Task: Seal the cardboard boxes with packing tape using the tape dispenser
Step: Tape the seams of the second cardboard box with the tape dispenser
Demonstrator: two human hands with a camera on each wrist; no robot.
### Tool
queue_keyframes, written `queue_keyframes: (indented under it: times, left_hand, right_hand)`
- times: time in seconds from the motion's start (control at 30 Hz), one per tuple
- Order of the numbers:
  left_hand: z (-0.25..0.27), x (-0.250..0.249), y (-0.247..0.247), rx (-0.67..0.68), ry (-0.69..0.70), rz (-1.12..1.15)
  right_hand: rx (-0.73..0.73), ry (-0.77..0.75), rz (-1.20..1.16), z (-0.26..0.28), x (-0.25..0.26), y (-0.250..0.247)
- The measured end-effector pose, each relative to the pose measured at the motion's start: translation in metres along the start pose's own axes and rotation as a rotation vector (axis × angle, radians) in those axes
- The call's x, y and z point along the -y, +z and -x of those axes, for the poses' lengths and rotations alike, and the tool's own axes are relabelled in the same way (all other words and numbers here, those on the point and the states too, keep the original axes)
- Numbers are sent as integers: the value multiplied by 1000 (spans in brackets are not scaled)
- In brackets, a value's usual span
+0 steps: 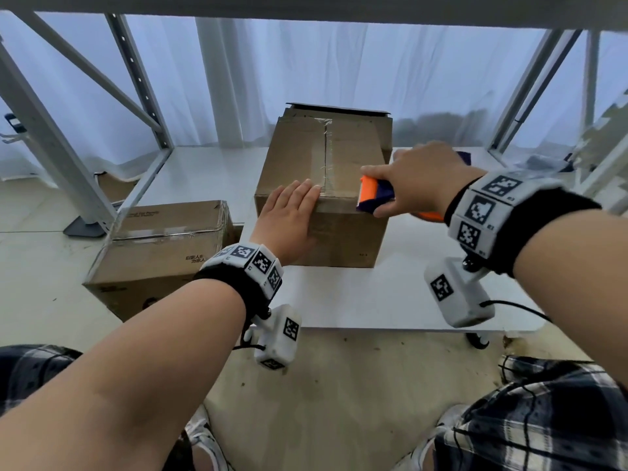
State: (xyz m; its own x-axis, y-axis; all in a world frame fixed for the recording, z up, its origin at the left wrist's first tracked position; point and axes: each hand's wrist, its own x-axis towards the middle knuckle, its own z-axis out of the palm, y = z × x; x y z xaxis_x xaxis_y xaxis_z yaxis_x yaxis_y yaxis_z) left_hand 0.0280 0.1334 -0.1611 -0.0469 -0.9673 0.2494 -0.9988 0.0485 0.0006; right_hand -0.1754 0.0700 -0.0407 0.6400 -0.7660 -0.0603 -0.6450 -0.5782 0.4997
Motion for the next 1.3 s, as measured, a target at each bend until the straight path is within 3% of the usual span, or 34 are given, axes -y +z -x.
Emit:
queue_keyframes:
  times: [0.2,0.43,0.67,0.8,0.97,1.1,1.3]
  left_hand:
    - [1,8,-12,-12,54,0]
    - [1,-8,-15,-17,-23,7]
    - [-17,-48,-10,-65,68,97]
    - [-13,-28,-9,-63,102,65]
    - [8,20,-19,-61,-36,52]
    - [2,9,-22,-37,-96,61]
    - [-12,-25,-20,5,53,99]
  right_hand:
    - [7,-8,-23,-7,-1,2]
    - [62,10,-110,-9,-4,3]
    - [92,25,-100,-12,-2,-1]
    - [78,23,-130,-10,-3,1]
    - [82,20,-142,-10,0,-3]
    - [86,29,-151,-9,0,-5]
    - [56,45,-165,-7,2,0]
